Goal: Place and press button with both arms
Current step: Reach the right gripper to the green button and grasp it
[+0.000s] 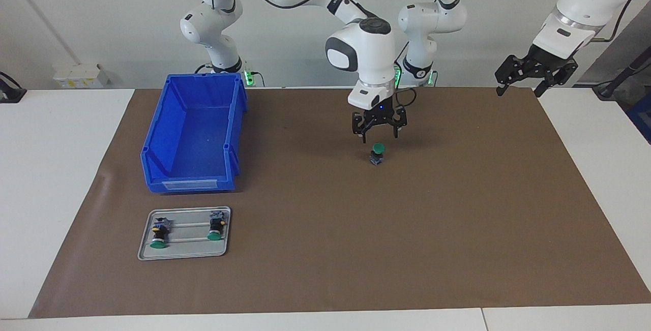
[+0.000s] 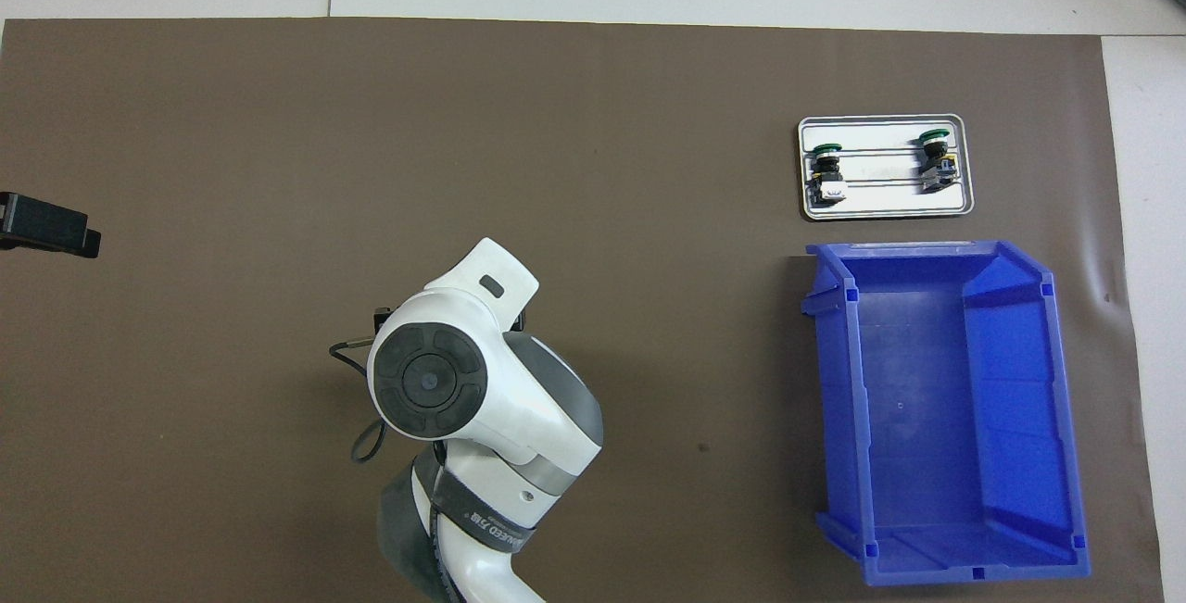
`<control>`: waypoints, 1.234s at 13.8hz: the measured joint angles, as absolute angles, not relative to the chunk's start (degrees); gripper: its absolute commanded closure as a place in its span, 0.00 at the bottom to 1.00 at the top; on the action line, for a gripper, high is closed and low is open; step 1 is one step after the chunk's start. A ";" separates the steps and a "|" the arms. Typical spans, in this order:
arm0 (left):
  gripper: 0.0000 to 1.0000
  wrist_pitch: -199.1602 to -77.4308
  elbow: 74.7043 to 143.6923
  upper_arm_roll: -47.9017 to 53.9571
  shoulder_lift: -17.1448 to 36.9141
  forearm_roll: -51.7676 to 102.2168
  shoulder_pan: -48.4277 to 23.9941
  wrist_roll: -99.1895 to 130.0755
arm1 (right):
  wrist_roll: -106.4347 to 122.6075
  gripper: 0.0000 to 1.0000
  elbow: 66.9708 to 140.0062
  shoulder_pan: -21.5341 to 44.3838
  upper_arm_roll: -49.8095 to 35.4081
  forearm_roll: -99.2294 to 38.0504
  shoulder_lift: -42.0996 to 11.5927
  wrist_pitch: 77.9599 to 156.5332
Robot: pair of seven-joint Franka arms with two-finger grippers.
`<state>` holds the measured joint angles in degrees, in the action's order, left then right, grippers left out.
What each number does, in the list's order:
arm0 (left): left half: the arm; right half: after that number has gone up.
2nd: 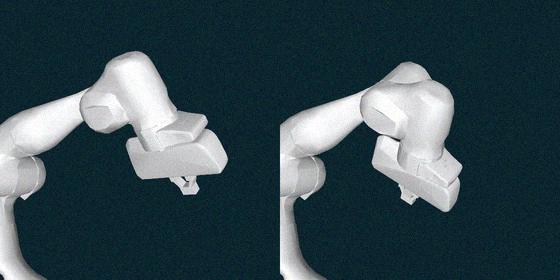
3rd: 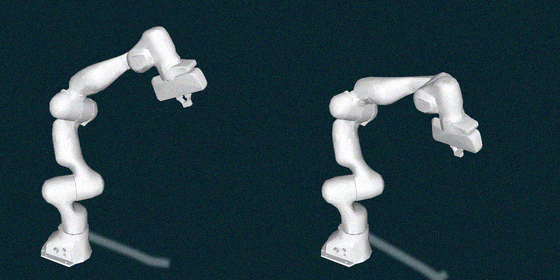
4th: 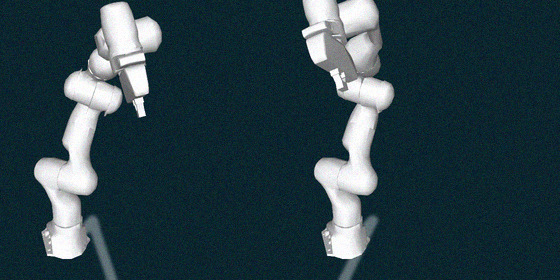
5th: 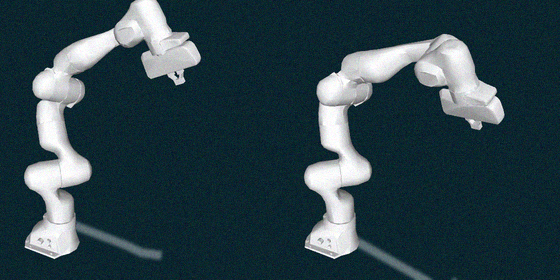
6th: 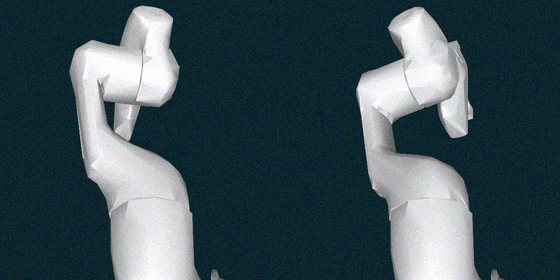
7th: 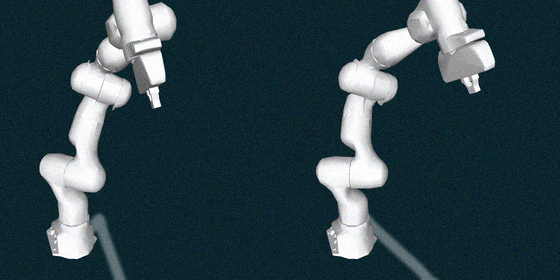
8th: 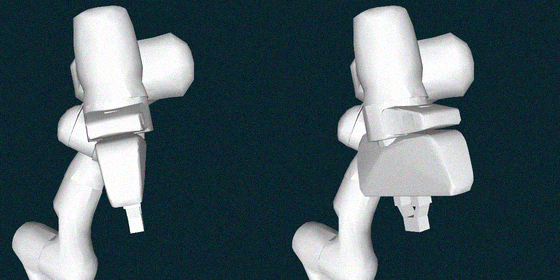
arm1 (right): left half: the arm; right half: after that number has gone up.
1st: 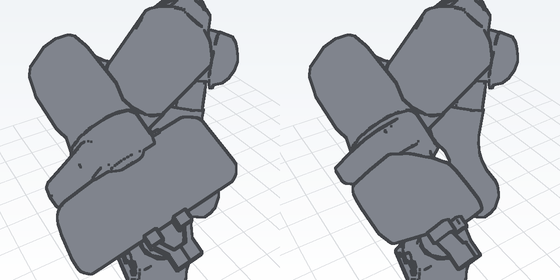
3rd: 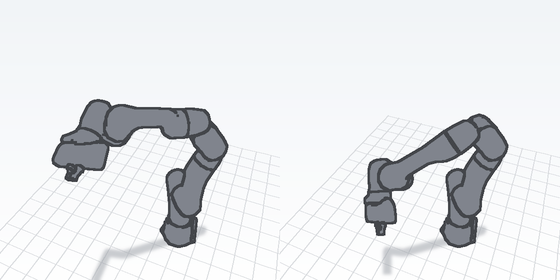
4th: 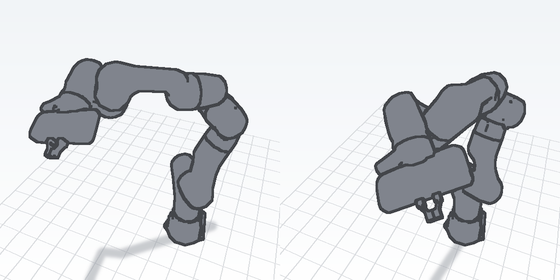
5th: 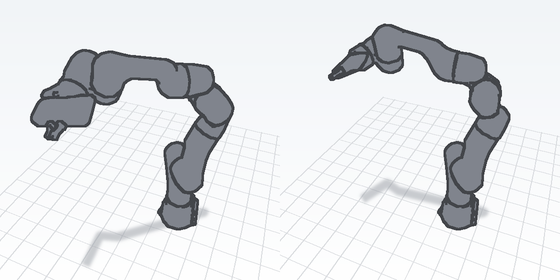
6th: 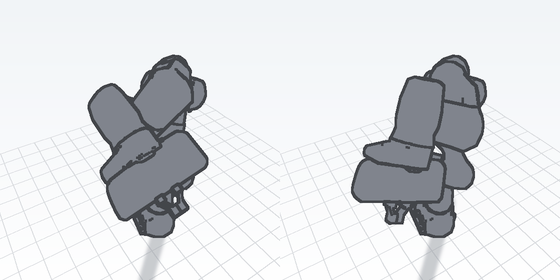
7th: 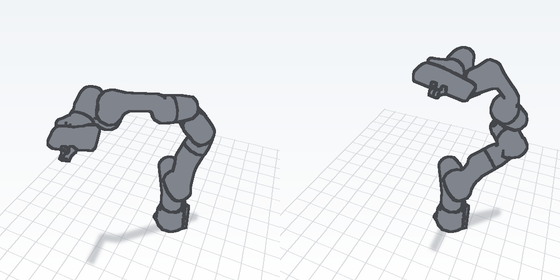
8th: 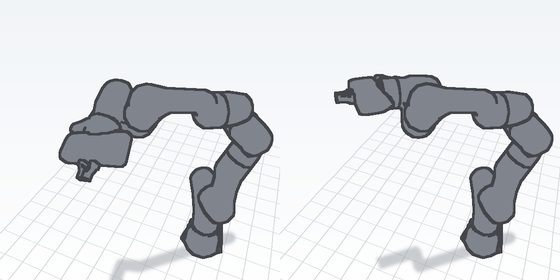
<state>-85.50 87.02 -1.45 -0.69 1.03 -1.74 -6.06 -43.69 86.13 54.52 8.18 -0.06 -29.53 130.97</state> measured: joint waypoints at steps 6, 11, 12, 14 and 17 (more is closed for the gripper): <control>0.00 -85.50 87.02 -1.45 -0.69 1.03 -1.74 -6.06 | -39.99 0.00 85.85 55.77 8.21 2.37 -34.42 134.71; 0.00 -85.50 87.02 -1.45 -0.69 1.03 -1.74 -6.06 | -37.47 0.01 88.60 56.03 8.21 2.38 -34.59 134.73; 0.00 -85.50 87.02 -1.45 -0.69 1.03 -1.74 -6.06 | -37.34 0.08 88.98 56.08 8.21 2.38 -34.60 134.74; 0.00 -85.50 87.02 -1.45 -0.69 1.03 -1.74 -6.06 | -37.20 0.42 89.16 56.15 8.21 2.38 -34.60 134.74; 0.00 -85.50 87.02 -1.45 -0.69 1.03 -1.74 -6.06 | -37.10 1.00 89.16 56.25 8.21 2.38 -34.60 134.74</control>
<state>-85.50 87.02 -1.45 -0.69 1.03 -1.74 -6.06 -37.10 89.16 56.25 8.21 2.38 -34.60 134.74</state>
